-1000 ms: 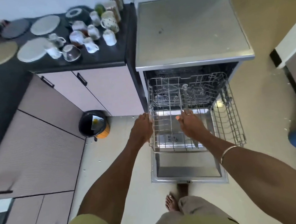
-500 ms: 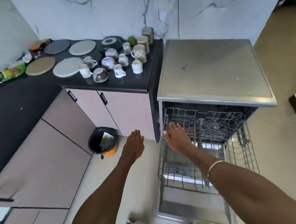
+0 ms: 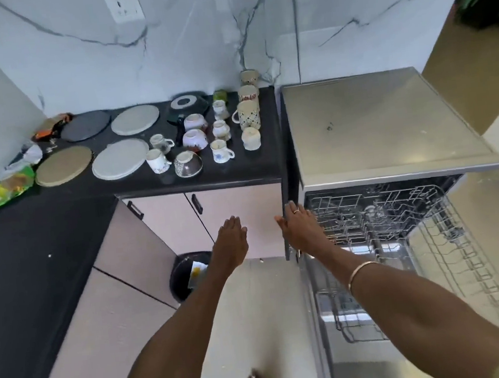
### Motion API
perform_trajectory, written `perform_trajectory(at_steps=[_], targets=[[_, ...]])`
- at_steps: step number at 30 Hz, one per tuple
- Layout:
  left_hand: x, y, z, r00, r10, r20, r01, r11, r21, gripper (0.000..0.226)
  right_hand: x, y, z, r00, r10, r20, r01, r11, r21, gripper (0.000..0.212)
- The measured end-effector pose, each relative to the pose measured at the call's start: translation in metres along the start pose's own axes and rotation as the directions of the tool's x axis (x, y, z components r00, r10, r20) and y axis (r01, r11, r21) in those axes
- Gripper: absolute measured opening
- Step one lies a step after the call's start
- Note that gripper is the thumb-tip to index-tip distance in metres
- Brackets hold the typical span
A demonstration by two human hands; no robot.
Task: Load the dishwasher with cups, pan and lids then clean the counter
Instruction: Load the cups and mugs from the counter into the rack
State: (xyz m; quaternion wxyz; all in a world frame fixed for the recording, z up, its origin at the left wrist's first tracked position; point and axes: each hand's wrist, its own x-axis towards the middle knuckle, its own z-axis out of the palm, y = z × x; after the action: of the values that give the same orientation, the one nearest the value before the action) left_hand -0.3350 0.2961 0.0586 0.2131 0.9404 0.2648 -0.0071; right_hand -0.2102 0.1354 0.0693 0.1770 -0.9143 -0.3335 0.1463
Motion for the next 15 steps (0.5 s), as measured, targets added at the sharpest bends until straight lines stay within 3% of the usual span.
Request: perform_trajectory(at_steps=[7, 15], targets=[[0.047, -0.054, -0.039, 0.992, 0.112, -0.060, -0.114, 0.993, -0.021, 0.050, 0.043, -0.058, 0.005, 0.995, 0.040, -0.094, -0.039, 0.999, 0.009, 0.063], [0.107, -0.049, -0.057, 0.980, 0.190, -0.063, -0.195, 0.978, -0.073, 0.052, 0.105, -0.066, -0.014, 0.982, 0.090, -0.165, -0.079, 0.994, 0.070, 0.058]])
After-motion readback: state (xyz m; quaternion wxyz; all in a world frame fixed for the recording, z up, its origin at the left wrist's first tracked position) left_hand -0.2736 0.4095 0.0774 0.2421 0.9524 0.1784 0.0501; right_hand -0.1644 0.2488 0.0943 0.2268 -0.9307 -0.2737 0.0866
